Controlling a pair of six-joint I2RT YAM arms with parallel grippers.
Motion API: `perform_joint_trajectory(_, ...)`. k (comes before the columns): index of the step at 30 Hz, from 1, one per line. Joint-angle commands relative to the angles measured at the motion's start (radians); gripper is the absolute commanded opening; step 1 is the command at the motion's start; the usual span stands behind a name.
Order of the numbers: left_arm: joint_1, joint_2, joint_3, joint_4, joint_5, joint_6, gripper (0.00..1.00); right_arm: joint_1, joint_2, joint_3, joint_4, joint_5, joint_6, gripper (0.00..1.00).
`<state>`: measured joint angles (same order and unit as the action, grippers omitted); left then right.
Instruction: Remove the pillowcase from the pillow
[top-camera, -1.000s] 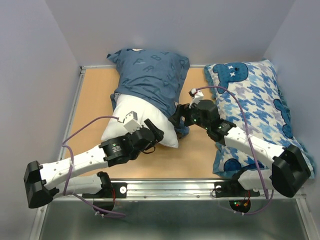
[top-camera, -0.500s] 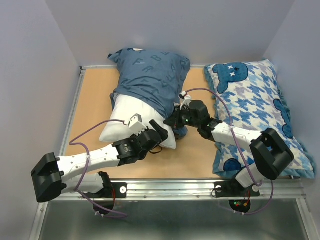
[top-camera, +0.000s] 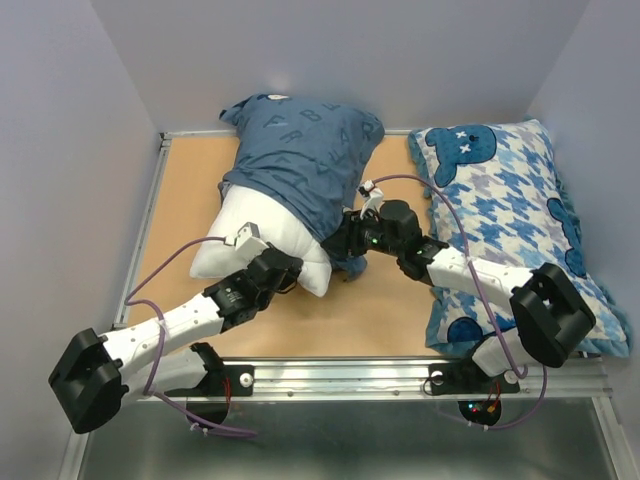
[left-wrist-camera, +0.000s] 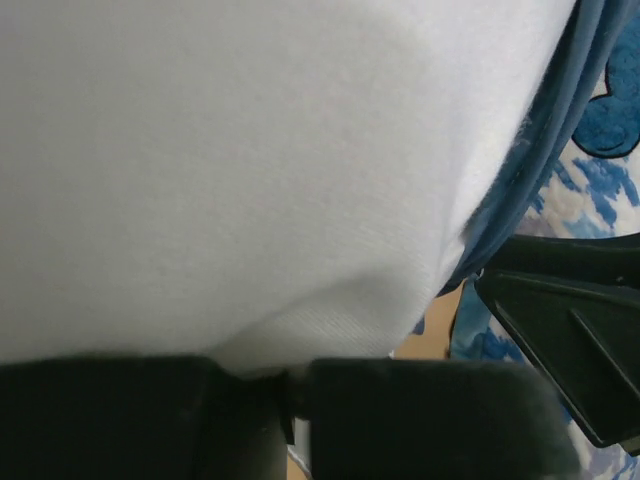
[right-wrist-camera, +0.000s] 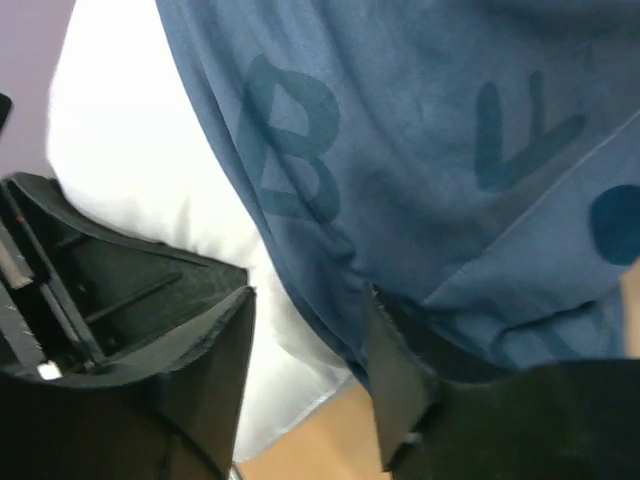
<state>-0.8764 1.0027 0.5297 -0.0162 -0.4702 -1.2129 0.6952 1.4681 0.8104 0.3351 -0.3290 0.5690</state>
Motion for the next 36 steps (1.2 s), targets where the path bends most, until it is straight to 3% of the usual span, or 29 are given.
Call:
perform_joint_trajectory(1, 0.05, -0.041, -0.028, 0.029, -0.016, 0.09, 0.0, 0.01, -0.046, 0.084, -0.042, 0.114, -0.061, 0.65)
perform_joint_trajectory(5, 0.053, -0.082, -0.034, 0.018, -0.004, 0.11, 0.0, 0.01, -0.017, 0.111, -0.071, 0.179, -0.103, 0.78)
perform_joint_trajectory(14, 0.053, -0.134, -0.005, -0.024, 0.013, 0.165, 0.0, 0.015, 0.06, 0.127, -0.013, 0.102, -0.101, 0.74)
perform_joint_trajectory(15, 0.053, -0.136, -0.001, -0.025, 0.018, 0.173, 0.0, 0.015, 0.064, 0.134, -0.016, 0.107, -0.103, 0.72)
perform_joint_trajectory(18, 0.053, -0.153, 0.024, -0.057, 0.027, 0.188, 0.0, 0.015, 0.075, 0.16, -0.056, 0.201, -0.1, 0.36)
perform_joint_trajectory(22, 0.053, -0.222, 0.036, -0.111, 0.028, 0.194, 0.0, 0.006, 0.086, 0.208, -0.125, 0.352, -0.106, 0.13)
perform_joint_trajectory(25, 0.053, -0.275, 0.058, -0.159, 0.021, 0.208, 0.0, -0.026, 0.101, 0.234, -0.163, 0.404, -0.095, 0.03)
perform_joint_trajectory(28, 0.053, -0.294, 0.084, -0.195, 0.018, 0.225, 0.0, -0.057, 0.098, 0.251, -0.166, 0.358, -0.083, 0.01)
perform_joint_trajectory(31, 0.053, -0.294, 0.117, -0.241, 0.027, 0.236, 0.0, -0.057, 0.101, 0.275, -0.2, 0.441, -0.095, 0.01)
perform_joint_trajectory(33, 0.053, -0.318, 0.127, -0.265, 0.025, 0.249, 0.0, -0.089, 0.11, 0.305, -0.237, 0.385, -0.11, 0.01)
perform_joint_trajectory(36, 0.054, -0.331, 0.128, -0.257, 0.008, 0.262, 0.0, -0.082, 0.068, 0.268, -0.156, 0.107, -0.132, 0.24)
